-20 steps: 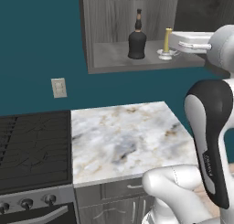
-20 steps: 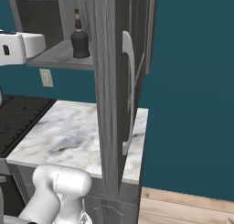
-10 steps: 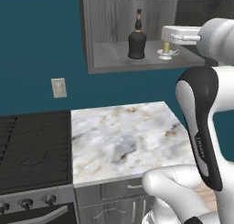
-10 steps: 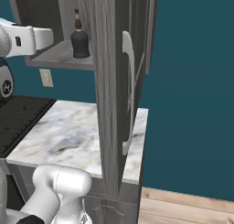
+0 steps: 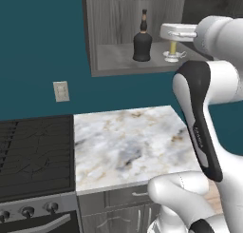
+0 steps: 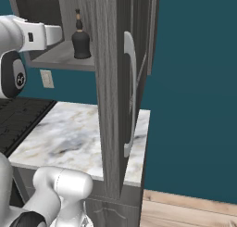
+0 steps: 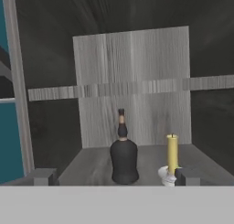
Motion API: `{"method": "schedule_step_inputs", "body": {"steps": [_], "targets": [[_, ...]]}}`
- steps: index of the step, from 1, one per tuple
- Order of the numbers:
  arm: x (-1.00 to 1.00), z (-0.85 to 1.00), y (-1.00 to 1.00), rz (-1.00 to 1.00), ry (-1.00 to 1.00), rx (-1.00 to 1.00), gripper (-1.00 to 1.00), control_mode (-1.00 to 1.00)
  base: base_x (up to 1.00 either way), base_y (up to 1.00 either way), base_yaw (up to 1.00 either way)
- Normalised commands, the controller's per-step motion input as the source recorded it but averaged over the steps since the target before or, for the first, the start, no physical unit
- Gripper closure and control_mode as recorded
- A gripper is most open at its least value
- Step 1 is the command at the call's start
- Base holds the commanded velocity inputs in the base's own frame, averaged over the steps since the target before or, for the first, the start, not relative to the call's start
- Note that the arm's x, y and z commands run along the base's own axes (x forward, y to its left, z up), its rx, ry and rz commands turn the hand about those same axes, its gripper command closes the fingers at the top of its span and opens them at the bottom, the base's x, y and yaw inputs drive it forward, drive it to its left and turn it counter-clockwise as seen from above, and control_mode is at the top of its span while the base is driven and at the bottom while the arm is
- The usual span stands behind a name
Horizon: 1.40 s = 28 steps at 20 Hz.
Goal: Get the candle and the liquor from the cabinet and move them to the dining counter.
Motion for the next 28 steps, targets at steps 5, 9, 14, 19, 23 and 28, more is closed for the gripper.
{"method": "schedule_step_inputs", "body": {"steps": [5, 9, 14, 19, 23, 28], "targets": [[0.36, -0.01, 0.0, 0.0, 0.0, 0.0, -1.0, -1.0, 0.0, 0.0, 0.0], [0.3, 0.0, 0.0, 0.0, 0.0, 0.0, -1.0, -1.0, 0.0, 0.0, 0.0], [0.29, 0.0, 0.0, 0.0, 0.0, 0.0, -1.0, -1.0, 0.0, 0.0, 0.0], [0.31, -0.04, 0.0, 0.0, 0.0, 0.0, -1.0, -1.0, 0.0, 0.0, 0.0], [0.25, -0.2, 0.0, 0.0, 0.0, 0.0, -1.0, -1.0, 0.0, 0.0, 0.0], [0.14, -0.18, 0.0, 0.0, 0.0, 0.0, -1.0, -1.0, 0.0, 0.0, 0.0]]}}
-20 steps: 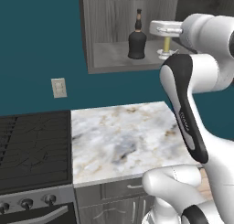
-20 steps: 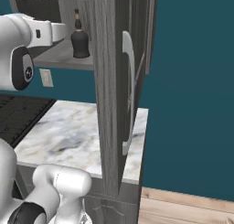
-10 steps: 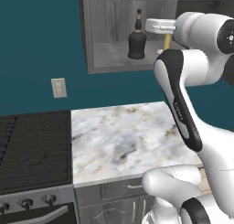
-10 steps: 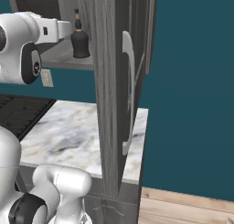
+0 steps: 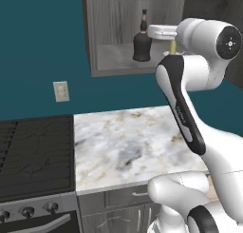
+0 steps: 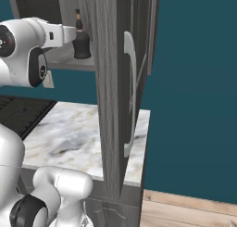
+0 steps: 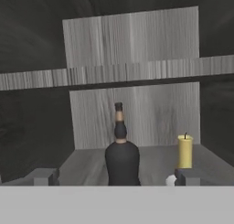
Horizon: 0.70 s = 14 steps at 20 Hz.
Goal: Get the candle and the liquor from the cabinet and move them to the dining counter.
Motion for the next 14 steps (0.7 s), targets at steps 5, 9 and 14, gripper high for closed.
{"method": "schedule_step_inputs", "body": {"steps": [5, 9, 14], "targets": [[0.25, 0.0, 0.0, 0.0, 0.0, 0.0, -1.0, -1.0, 0.0, 0.0, 0.0], [0.23, 0.0, 0.0, 0.0, 0.0, 0.0, -1.0, -1.0, 0.0, 0.0, 0.0], [0.24, 0.0, 0.0, 0.0, 0.0, 0.0, -1.0, -1.0, 0.0, 0.0, 0.0]]}}
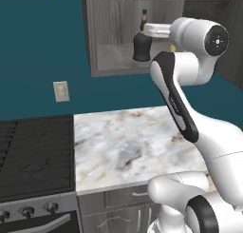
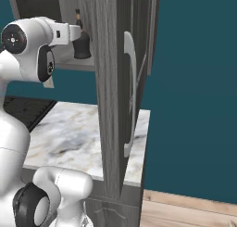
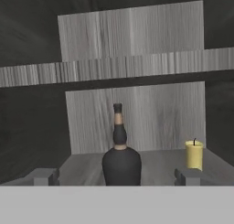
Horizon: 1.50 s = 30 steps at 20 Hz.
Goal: Get the candle and the liquor from the cabinet and move them to the dining counter.
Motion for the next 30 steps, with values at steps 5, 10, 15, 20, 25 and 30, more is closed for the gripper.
{"method": "schedule_step_inputs", "body": {"steps": [5, 10, 15, 20, 25, 30], "targets": [[0.28, 0.0, 0.0, 0.0, 0.0, 0.0, -1.0, -1.0, 0.0, 0.0, 0.0], [0.25, 0.0, 0.0, 0.0, 0.0, 0.0, -1.0, -1.0, 0.0, 0.0, 0.0], [0.21, 0.0, 0.0, 0.0, 0.0, 0.0, -1.0, -1.0, 0.0, 0.0, 0.0], [0.15, -0.02, 0.0, 0.0, 0.0, 0.0, -1.0, -1.0, 0.0, 0.0, 0.0], [0.18, -0.06, 0.0, 0.0, 0.0, 0.0, -1.0, -1.0, 0.0, 0.0, 0.0], [0.21, -0.1, 0.0, 0.0, 0.0, 0.0, -1.0, -1.0, 0.0, 0.0, 0.0]]}}
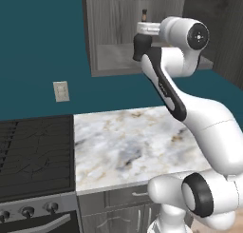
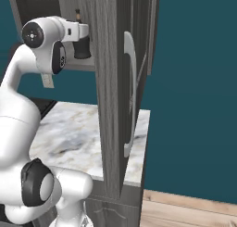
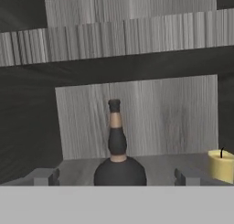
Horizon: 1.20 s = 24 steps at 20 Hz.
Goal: Get the candle and the liquor from the cabinet and move them to the dining counter.
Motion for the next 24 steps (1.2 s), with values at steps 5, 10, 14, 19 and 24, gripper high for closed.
{"method": "schedule_step_inputs", "body": {"steps": [5, 10, 14, 19, 24], "targets": [[0.29, -0.13, 0.0, 0.0, 0.0, 0.0, -1.0, -1.0, 0.0, 0.0, 0.0], [0.34, -0.02, 0.0, 0.0, 0.0, 0.0, -1.0, -1.0, 0.0, 0.0, 0.0], [0.29, 0.0, 0.0, 0.0, 0.0, 0.0, -1.0, -1.0, 0.0, 0.0, 0.0], [0.23, 0.01, 0.0, 0.0, 0.01, 0.0, -1.0, -1.0, 0.0, 0.0, 0.0], [0.21, 0.0, 0.0, 0.0, 0.02, 0.0, -1.0, -1.0, 0.0, 0.0, 0.0]]}}
